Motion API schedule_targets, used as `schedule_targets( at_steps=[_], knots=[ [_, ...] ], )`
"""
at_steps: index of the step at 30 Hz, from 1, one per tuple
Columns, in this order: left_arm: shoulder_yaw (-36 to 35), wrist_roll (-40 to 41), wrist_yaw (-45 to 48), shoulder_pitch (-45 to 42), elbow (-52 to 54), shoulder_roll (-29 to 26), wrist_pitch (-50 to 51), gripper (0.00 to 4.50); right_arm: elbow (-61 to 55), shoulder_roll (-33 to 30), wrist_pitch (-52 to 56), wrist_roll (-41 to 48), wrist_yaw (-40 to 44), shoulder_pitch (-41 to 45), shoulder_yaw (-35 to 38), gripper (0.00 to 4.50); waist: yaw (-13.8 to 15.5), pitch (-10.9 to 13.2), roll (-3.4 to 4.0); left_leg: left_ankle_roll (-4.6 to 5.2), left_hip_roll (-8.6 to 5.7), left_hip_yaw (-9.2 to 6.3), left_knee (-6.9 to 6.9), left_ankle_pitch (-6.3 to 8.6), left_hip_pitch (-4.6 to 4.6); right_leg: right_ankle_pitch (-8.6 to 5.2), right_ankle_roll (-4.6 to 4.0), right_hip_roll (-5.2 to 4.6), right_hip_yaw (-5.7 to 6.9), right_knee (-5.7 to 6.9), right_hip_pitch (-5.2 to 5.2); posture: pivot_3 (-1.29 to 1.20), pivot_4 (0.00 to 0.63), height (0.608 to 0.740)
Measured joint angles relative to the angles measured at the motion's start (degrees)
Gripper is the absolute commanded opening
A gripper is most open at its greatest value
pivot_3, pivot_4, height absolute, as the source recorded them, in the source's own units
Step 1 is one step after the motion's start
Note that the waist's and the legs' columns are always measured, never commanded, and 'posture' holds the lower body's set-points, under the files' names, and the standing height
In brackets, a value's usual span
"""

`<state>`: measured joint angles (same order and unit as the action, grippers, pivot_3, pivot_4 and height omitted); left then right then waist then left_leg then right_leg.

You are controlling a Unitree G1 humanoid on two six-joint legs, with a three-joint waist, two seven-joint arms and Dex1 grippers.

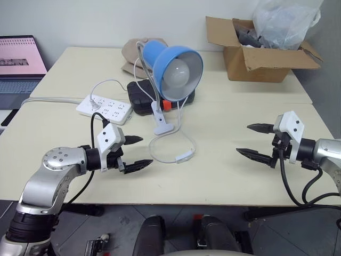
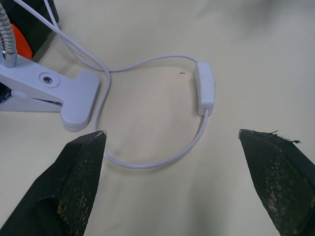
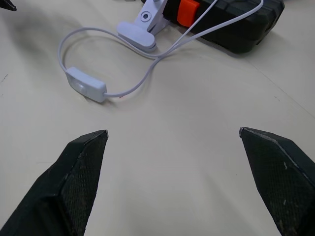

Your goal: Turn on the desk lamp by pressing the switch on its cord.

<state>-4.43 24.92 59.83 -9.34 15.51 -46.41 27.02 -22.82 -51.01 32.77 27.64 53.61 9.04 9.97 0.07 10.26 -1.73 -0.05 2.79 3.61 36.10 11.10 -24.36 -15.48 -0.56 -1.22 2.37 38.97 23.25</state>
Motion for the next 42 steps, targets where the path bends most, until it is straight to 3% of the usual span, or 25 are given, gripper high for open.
schedule_targets(
  at_steps=[22, 34, 42],
  knots=[
    [3.19, -0.06, 3.22, -6.62, 2.31, -2.38, 2.28, 4.50, -1.61, -1.63, 0.14, 0.02, 1.13, -1.57, -1.24, 4.49, 0.01, 0.00, 0.00, 0.00, -0.03, 0.00, 0.01, 0.00, 0.00, 0.00, 0.01, 0.00, 0.00, 0.00, 0.00, 0.00, 0.150, 0.740],
    [13.37, -5.06, 5.88, -10.39, 0.18, -1.57, -0.90, 4.50, -3.28, -2.37, 3.09, 0.28, 0.27, -1.45, -1.33, 4.49, 0.00, 0.00, 0.00, 0.00, -0.02, 0.01, 0.01, 0.00, 0.00, 0.00, 0.01, 0.01, -0.01, 0.00, -0.01, 0.00, 0.150, 0.740],
    [19.42, -10.91, 5.50, -12.90, -7.12, 4.26, -6.08, 4.50, -6.71, -2.49, 6.18, 0.69, -1.42, -1.92, -1.27, 4.49, 0.12, 0.00, -0.01, 0.00, -0.02, 0.00, 0.01, 0.00, -0.01, 0.00, 0.01, 0.02, -0.01, -0.01, -0.01, 0.00, 0.150, 0.740]
  ],
)
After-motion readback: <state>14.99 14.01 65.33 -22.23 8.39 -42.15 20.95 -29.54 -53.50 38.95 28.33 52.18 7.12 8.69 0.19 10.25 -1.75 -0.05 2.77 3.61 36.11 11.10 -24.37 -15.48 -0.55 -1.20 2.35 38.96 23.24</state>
